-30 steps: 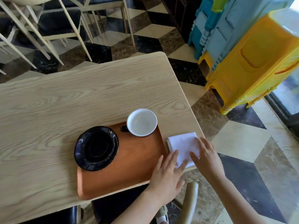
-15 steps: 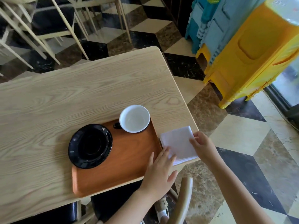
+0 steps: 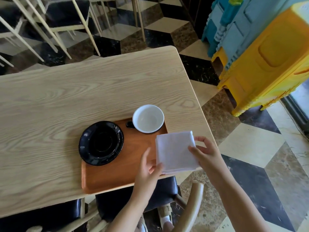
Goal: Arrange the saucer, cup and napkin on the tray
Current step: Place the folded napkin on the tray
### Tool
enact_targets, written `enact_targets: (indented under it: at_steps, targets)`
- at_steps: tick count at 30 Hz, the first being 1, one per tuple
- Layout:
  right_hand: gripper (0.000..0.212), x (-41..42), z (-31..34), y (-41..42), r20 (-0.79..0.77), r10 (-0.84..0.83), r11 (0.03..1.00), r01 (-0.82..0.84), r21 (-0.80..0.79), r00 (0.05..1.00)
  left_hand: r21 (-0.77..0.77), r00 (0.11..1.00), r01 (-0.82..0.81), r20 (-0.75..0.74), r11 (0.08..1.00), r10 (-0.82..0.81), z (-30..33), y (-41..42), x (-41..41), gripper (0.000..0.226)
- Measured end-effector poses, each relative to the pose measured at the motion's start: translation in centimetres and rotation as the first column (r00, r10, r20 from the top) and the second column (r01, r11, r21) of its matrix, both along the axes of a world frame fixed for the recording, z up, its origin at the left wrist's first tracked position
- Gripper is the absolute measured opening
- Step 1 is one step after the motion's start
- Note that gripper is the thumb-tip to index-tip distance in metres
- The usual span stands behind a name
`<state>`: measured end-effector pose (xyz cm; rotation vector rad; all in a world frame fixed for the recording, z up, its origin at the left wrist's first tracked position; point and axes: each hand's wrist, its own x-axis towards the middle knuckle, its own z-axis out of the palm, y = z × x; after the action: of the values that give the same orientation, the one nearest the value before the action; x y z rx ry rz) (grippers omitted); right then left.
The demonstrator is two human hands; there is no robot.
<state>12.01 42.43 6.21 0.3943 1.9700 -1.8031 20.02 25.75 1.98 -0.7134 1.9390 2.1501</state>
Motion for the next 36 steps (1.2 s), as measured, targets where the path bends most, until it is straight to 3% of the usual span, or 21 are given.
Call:
enact_targets:
  at_steps: [4, 9, 15, 19, 21, 24, 26, 29, 36]
  targets:
    - [0.055, 0.6, -2.0, -2.4, -0.033, 0.191, 0.97, -0.184, 0.158, 0.981, -0.294, 0.997, 0.009, -0.072, 0.956, -0.031, 0.3, -2.3, 1.4, 0.058]
    - [0.054, 1.4, -3.6, -4.7, -0.071, 0.495, 0.781, -0.407, 0.474, 0.866, -0.61, 0.988, 0.056, -0.08, 0.79, -0.132, -1.2, -3.9, 2.7, 0.052]
    - [0.051, 1.8, -4.5, -5.4, -0.151, 0.591, 0.68, -0.387, 0.623, 0.793, -0.782, 0.974, 0.147, 0.008, 0.606, -0.225, -2.0, -4.1, 3.0, 0.053]
    - [0.043, 2.5, -5.0, -5.4, -0.188, 0.721, 0.443, -0.234, 0.866, 0.667, -0.919, 0.947, 0.163, 0.043, 0.359, -0.318, -2.4, -4.5, 3.2, 0.057]
    - [0.045, 2.7, -5.9, -5.0, -0.225, 0.771, 0.389, -0.161, 0.907, 0.596, -0.951, 0.936, 0.156, 0.055, 0.267, -0.348, -3.3, -4.5, 3.2, 0.054]
    - [0.04, 3.0, -7.5, -4.3, -0.222, 0.853, 0.343, -0.186, 0.921, 0.473, -0.955, 0.897, 0.215, 0.111, 0.203, -0.428, -4.4, -4.6, 3.1, 0.051]
    - [0.044, 3.0, -8.0, -4.1, -0.175, 0.881, 0.297, -0.225, 0.928, 0.44, -0.955, 0.88, 0.246, 0.149, 0.165, -0.451, -4.8, -4.9, 3.2, 0.047]
    - [0.046, 2.9, -8.1, -3.7, -0.138, 0.892, 0.271, -0.264, 0.926, 0.431, -0.958, 0.87, 0.26, 0.178, 0.123, -0.459, -4.6, -5.0, 3.1, 0.047]
    - [0.054, 3.0, -7.9, -4.0, -0.096, 0.885, 0.25, -0.291, 0.924, 0.455, -0.945, 0.869, 0.302, 0.219, 0.124, -0.444, -4.6, -5.0, 3.1, 0.049]
